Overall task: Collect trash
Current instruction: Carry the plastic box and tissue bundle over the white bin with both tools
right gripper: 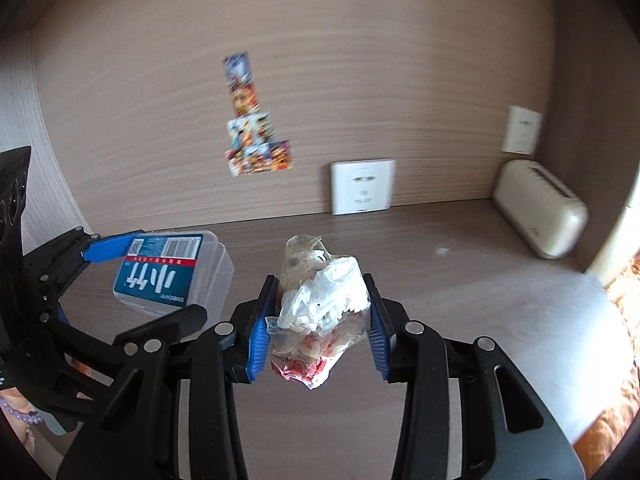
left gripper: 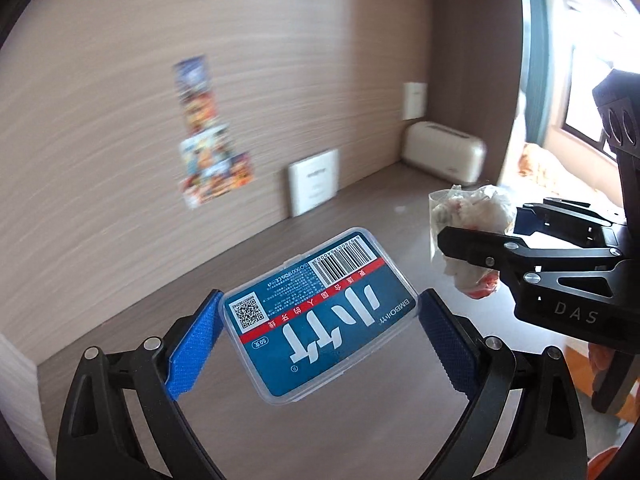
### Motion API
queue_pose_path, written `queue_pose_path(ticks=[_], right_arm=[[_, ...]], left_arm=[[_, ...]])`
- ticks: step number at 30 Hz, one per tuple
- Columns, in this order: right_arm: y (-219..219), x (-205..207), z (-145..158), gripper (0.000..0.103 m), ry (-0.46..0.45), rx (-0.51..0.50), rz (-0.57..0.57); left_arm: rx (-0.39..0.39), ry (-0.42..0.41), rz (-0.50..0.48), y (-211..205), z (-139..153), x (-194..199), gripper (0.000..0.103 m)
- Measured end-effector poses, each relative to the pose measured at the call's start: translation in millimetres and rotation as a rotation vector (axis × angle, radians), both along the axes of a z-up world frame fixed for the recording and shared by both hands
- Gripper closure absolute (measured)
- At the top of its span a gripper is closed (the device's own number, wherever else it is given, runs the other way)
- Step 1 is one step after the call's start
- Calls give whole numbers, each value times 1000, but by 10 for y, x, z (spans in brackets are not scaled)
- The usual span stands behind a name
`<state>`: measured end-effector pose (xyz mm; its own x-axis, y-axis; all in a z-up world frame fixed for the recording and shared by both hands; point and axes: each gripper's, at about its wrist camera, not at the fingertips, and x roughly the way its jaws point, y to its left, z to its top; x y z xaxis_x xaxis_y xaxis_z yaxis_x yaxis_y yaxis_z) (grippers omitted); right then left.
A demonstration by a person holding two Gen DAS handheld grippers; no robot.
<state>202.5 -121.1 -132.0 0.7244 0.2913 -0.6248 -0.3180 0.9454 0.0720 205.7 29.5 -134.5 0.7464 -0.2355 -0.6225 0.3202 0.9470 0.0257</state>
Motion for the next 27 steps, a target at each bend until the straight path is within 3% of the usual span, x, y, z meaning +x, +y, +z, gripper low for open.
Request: queue_pose_path(ticks=[15,27], right_arm=[[-1906,-1254,262,60,-24,-10,-315],[-2974,-2186,58,60,22,-14,-536]], left_arm=[[-10,7,-359,-2021,254,-814,10],[-36,26,-615,-3285,-79,-1634,10]])
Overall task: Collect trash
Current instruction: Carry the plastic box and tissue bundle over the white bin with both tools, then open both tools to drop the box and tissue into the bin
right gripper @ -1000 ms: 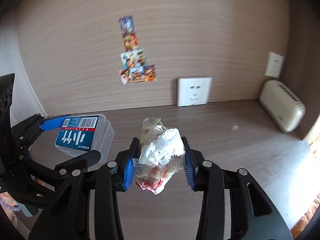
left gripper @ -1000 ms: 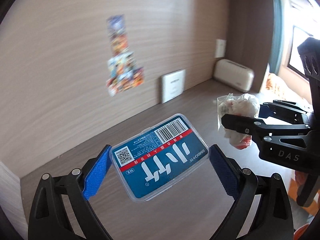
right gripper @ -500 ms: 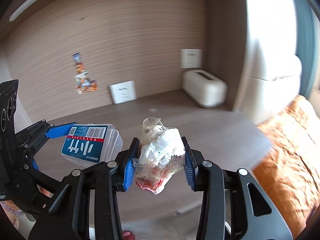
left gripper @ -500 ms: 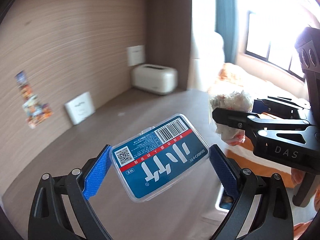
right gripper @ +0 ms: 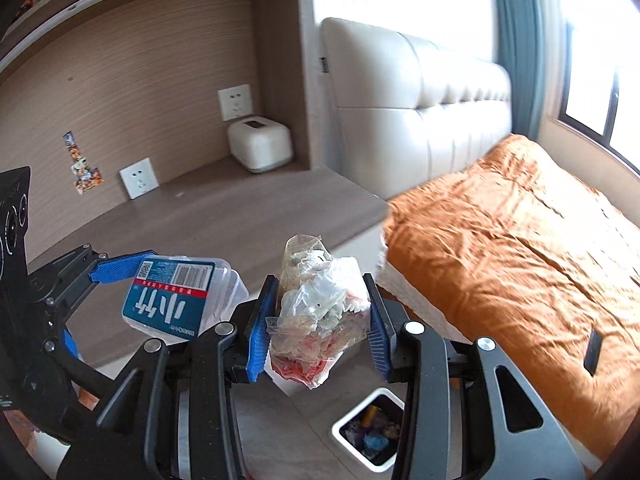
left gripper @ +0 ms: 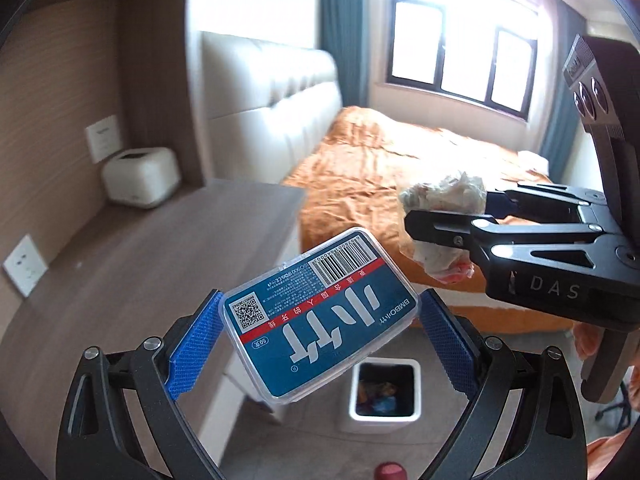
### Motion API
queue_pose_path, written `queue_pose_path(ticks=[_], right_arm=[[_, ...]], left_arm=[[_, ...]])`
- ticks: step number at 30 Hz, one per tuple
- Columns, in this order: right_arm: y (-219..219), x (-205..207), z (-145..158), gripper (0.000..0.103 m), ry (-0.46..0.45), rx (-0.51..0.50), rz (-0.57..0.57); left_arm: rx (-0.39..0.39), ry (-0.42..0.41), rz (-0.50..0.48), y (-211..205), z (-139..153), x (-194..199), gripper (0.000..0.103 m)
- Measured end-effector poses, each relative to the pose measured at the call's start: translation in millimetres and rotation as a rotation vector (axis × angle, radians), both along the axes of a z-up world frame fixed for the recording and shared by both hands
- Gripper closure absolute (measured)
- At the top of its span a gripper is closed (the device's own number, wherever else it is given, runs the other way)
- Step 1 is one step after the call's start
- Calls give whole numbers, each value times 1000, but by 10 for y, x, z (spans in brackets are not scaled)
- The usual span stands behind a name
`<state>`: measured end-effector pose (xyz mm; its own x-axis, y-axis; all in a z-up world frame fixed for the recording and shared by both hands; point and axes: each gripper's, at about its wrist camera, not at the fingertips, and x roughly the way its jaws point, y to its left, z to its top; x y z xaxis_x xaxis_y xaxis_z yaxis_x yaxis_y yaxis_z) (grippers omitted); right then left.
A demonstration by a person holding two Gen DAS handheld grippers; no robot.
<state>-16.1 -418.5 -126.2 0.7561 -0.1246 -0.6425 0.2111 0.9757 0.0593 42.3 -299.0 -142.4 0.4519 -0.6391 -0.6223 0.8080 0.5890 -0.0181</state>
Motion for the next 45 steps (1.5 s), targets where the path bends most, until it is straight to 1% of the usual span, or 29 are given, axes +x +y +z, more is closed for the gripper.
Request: queue_pose_path(ticks=[5,10,15,19,25,31,35,40,42,43,44,45], right_arm=[[-302,-312,-170,60,28,16,-73],[-549,-528,-370,60,56,32,-129],[-756,-633,-656,60,93,52,-168],[-908,-655,-904,60,119,62,-188],[-1083,-607,-1377,60,165,76,-198],[-1172,-521,-1961,60,217,99,-175],[-1232,-469,-2347,60,251,145,-173],[-1308,-432,-2718,60,279,181,-179],[-1335,-415,-2862,60,295,183,-181],[-1351,-407,-2937,59,302,182,-184],[-1354,-403,-2978,55,306,192,-185],[-1373,-388,-3043,24,319,217,-170]], left_arm=[[23,22,-96,-424,-288,-265,10],[46,43,-175,-726,-584,-441,10],[65,59,-236,-1000,-898,-492,10],[82,72,-273,-1207,-1212,-501,10],[120,100,-314,-1458,-1789,-513,10],[170,131,-363,-1619,-2437,-555,10],[201,137,-387,-1683,-2784,-569,10],[221,157,-399,-1753,-3142,-513,9],[230,171,-407,-1783,-3255,-497,7],[230,170,-402,-1794,-3300,-484,5],[232,177,-399,-1808,-3353,-470,5],[234,180,-396,-1814,-3384,-453,5]])
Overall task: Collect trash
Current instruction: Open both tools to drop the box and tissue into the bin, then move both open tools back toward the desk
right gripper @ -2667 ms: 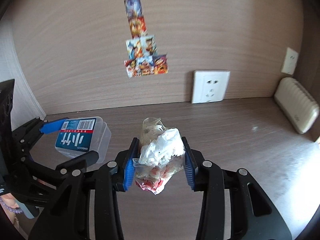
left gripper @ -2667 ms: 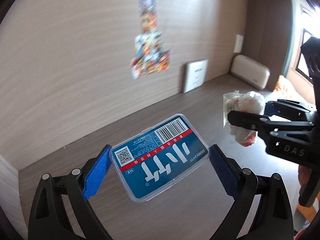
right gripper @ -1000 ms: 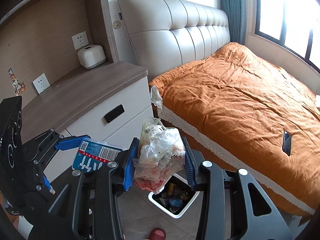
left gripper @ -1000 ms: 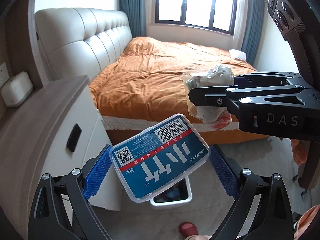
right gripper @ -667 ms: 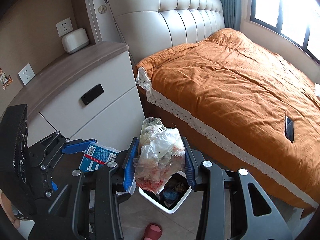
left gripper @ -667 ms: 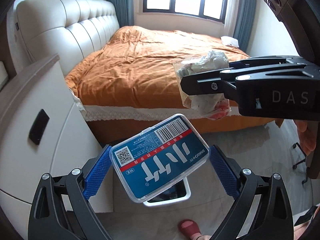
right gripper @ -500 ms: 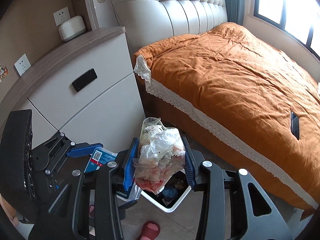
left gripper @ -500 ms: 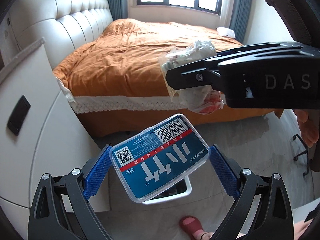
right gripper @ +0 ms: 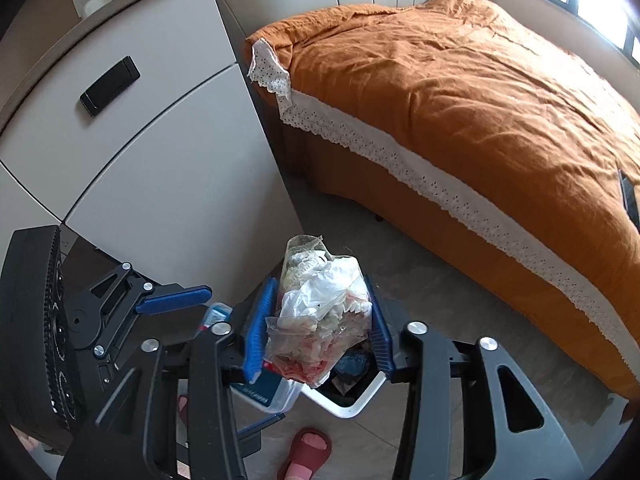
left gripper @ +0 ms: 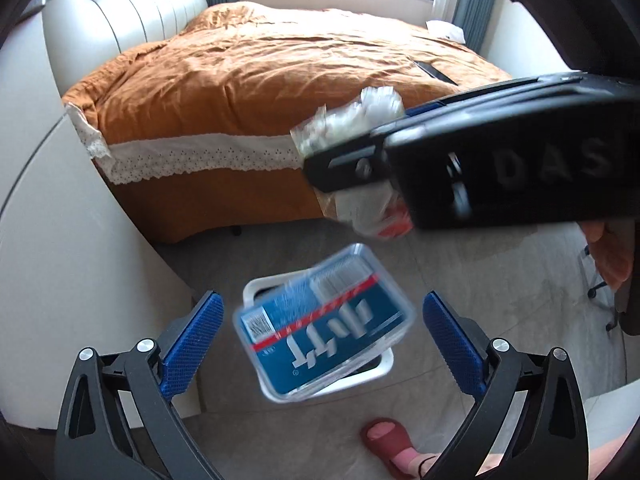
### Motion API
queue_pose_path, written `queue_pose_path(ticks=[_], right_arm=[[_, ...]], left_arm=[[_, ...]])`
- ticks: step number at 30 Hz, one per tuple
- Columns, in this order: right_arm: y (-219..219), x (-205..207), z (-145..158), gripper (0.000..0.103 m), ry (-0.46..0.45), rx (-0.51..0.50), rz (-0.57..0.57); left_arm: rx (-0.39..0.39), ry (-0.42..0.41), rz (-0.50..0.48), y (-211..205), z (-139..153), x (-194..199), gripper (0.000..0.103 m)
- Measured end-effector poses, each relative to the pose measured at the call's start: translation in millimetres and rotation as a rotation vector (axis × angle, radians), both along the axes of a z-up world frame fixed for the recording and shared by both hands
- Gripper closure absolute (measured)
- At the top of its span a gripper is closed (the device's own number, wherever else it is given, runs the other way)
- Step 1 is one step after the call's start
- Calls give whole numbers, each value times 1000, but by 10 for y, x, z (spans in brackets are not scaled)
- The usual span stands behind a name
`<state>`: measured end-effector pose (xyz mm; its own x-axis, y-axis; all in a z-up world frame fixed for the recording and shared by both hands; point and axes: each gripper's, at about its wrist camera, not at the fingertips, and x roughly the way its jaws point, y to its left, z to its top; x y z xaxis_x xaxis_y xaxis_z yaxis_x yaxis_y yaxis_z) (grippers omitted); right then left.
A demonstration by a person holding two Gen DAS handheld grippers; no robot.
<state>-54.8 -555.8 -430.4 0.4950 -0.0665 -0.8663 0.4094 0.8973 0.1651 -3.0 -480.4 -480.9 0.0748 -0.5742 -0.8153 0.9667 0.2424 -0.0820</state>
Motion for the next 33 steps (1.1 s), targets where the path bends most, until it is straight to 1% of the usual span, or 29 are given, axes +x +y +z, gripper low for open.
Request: queue_pose_path(ticks=[1,2,4,9,13,16,19,21,26,30,33], right_arm=[[-9,4,-41,3,6,4,3],[-8,-11,-72,5,8,-15,-2],[-12,-11,-100,5,18,-7,5],[-7,-7,-48,5,15,-22,-4],[29,20,73,5,1,-29,-3],[64,31,248,5,-15,-37,0],[123,26,486,5,-34,-48,5],[169,14,684,5,-48,-58,10],[323,13,1258,5,-106,-88,29],[485,48,1745,5,-180,-133,53],[625,88,2099,5,-254,-160,75]], left_arm=[[-8,1,15,1,-19,31,5],[-5,6,21,1,-32,51,5],[0,-2,27,3,-43,77,5],[-5,-15,31,31,35,102,5],[-23,-26,32,84,194,108,5],[-39,-30,45,152,387,126,5],[-68,-43,70,237,667,156,5],[-96,-45,95,315,904,183,5],[-159,-59,172,544,1530,240,5],[-191,-99,234,770,1991,243,5],[-224,-123,285,983,2331,261,5]])
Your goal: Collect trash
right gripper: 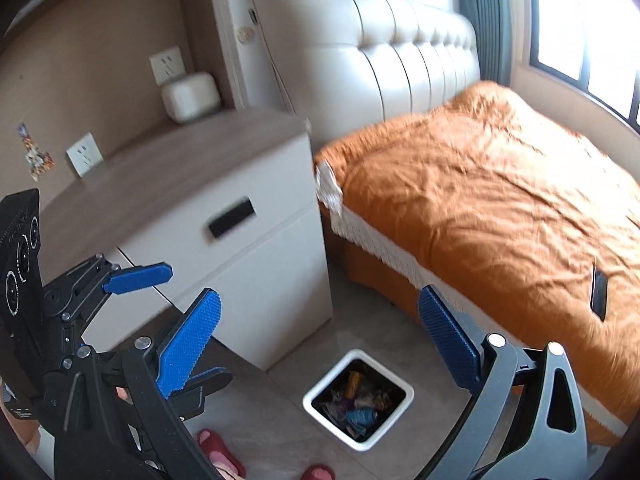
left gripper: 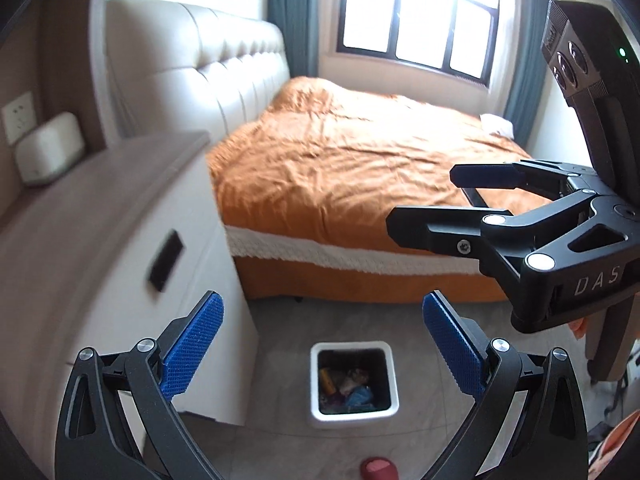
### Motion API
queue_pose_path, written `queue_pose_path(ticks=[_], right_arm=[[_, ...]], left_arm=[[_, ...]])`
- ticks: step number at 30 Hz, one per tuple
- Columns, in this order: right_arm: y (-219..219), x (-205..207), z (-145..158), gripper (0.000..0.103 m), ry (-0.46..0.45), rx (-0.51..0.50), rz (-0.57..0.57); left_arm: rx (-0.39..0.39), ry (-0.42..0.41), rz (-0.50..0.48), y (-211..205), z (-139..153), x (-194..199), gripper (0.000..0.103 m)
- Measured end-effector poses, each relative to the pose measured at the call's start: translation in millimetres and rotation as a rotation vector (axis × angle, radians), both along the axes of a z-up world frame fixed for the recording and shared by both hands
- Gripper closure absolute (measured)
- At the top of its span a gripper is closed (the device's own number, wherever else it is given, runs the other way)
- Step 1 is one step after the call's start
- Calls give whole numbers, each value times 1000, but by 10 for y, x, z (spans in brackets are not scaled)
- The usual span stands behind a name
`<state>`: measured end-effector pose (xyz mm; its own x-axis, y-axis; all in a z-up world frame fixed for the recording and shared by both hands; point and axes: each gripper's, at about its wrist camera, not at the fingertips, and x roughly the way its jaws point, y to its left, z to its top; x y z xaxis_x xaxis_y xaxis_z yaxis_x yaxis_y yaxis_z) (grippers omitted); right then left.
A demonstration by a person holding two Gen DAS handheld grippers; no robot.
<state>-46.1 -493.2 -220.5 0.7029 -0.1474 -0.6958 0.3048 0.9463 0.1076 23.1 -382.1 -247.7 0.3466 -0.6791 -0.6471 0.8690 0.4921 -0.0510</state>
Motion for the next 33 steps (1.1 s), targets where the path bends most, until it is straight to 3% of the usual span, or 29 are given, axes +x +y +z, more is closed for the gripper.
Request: queue_pose_path(ticks=[9,17,33], right_arm=[[589,310,843,5,-170,-37,127],[1280,727,1304,5,-268,-4,271],[2482,1435,1716,5,-342,-30,478]], left_arm=[[-85,-88,201,824,939,155,5],[-129,-145,408,1720,1509,326,5],[-136,-213,681,3248,1811,740,5]])
